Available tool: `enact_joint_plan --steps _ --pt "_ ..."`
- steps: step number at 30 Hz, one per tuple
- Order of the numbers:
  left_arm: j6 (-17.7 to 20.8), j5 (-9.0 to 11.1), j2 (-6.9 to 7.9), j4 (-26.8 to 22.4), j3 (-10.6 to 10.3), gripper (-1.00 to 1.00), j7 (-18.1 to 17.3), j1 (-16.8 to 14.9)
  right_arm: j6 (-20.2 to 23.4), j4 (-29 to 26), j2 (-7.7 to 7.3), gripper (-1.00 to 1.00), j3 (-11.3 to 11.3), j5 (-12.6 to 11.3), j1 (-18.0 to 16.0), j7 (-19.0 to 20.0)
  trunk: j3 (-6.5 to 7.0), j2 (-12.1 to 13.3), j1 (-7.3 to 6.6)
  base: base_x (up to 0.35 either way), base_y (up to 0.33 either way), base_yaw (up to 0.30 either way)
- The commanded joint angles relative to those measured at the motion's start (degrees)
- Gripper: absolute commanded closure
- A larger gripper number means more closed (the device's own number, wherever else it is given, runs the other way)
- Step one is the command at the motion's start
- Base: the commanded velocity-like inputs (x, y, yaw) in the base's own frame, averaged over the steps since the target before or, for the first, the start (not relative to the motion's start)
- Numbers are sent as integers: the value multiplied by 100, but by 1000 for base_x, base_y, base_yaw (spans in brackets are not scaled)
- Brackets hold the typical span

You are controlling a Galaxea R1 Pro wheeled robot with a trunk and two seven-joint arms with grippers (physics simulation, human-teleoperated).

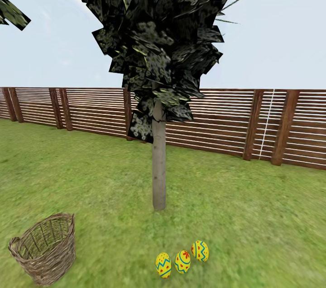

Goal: Take the three Easter eggs out of the wicker basket on the lawn in the garden, then place them on the lawn next to a single tree (choose any tree) so that all three eggs are next to the same tree and none are left in the basket.

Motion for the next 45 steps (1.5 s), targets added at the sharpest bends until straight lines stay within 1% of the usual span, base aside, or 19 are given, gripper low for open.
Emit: enact_joint_plan --steps 1,8,14,18,21,26,31,39,45 --pt "-20 51 0 8 -50 -100 21 19 -21 9 -1 -100 -50 39 -6 25 10 35 -22 0 0 0" --pt "-20 55 4 26 -50 -100 8 165 -24 161 -3 -100 -63 32 -6 21 135 316 -176 0 0 0" --pt "-7 57 4 33 -50 -100 6 386 -22 326 -4 -100 -65 42 -6 20 243 557 -307 0 0 0" --pt "-3 61 4 35 -48 -100 6 589 -22 381 -8 -100 -65 49 -6 20 315 717 -395 0 0 0" --pt "-8 63 4 31 -48 -100 6 845 -22 394 -9 -100 -63 59 -6 20 369 837 -461 0 0 0" --pt "-10 72 4 32 -42 -100 6 1105 -22 395 -7 -100 -47 57 -6 20 459 1038 -571 0 0 0" --pt "-8 80 38 30 -35 -100 10 1267 -22 396 -2 -100 -34 50 -6 20 548 1239 -681 0 0 0" --pt "1 90 95 30 -11 -100 50 1327 -22 393 -4 -100 -36 53 -6 20 548 1239 -681 0 0 0" --pt "-16 90 101 22 7 -100 50 1334 -22 394 -1 -100 -35 54 -6 20 548 1239 -681 0 0 0"
